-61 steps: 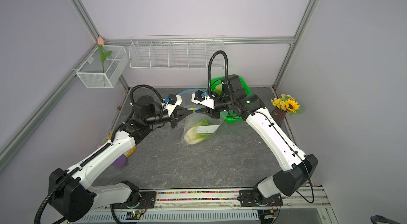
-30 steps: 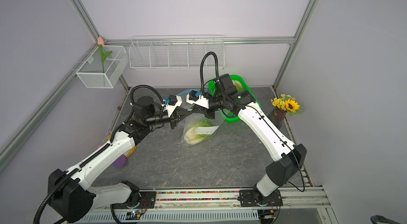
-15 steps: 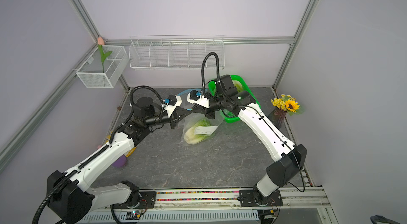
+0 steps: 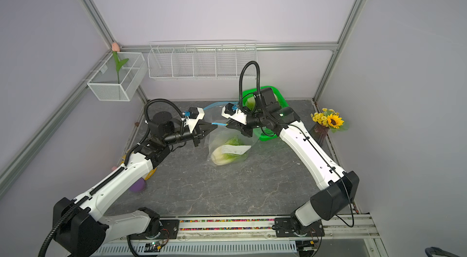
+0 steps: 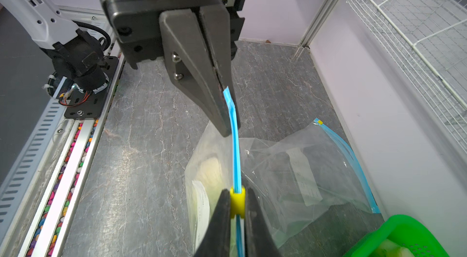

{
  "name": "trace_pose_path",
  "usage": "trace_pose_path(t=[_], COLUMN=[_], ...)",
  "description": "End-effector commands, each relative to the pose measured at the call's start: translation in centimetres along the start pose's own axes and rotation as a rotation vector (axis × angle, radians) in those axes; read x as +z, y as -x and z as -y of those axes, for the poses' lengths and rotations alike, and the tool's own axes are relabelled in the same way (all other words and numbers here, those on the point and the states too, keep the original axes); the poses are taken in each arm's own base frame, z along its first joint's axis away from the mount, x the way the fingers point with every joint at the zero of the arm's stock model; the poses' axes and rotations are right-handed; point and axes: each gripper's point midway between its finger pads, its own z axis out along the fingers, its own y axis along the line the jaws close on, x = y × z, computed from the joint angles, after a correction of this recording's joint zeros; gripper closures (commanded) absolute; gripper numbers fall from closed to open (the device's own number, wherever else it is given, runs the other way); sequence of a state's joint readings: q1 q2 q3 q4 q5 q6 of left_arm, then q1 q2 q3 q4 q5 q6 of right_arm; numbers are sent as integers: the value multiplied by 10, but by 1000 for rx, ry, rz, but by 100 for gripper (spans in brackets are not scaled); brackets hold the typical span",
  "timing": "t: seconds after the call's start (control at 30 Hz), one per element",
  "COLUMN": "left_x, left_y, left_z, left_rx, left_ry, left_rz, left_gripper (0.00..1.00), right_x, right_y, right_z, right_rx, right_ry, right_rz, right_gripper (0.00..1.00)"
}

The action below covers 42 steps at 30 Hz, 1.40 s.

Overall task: Open the zip-top bag and take out the chinese cabbages
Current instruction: Unzip the zipper on the zipper food storage bag.

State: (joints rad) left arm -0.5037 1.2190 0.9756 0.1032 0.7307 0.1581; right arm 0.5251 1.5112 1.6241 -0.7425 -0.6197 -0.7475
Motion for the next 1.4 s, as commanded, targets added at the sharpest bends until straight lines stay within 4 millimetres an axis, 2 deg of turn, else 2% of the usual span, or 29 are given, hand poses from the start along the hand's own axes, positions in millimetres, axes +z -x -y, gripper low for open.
trace_pose_path(t=[0.0, 1.1, 1.37], left_x=[-11, -32, -42], left_y=[5, -4, -3], left_z=[-8, -33, -49], left_rx=[6, 22, 9], left_ry=[58, 236, 337], left_rz=[13, -12, -12], left_gripper=[100, 100, 100], right_x=[-16, -35, -44], right_y=[-6, -36, -45], right_z=[1, 7, 10], right_rx=[18, 74, 94], right_ry=[-45, -107, -135], right_rz=[-20, -49, -68], right_gripper=[88, 87, 87])
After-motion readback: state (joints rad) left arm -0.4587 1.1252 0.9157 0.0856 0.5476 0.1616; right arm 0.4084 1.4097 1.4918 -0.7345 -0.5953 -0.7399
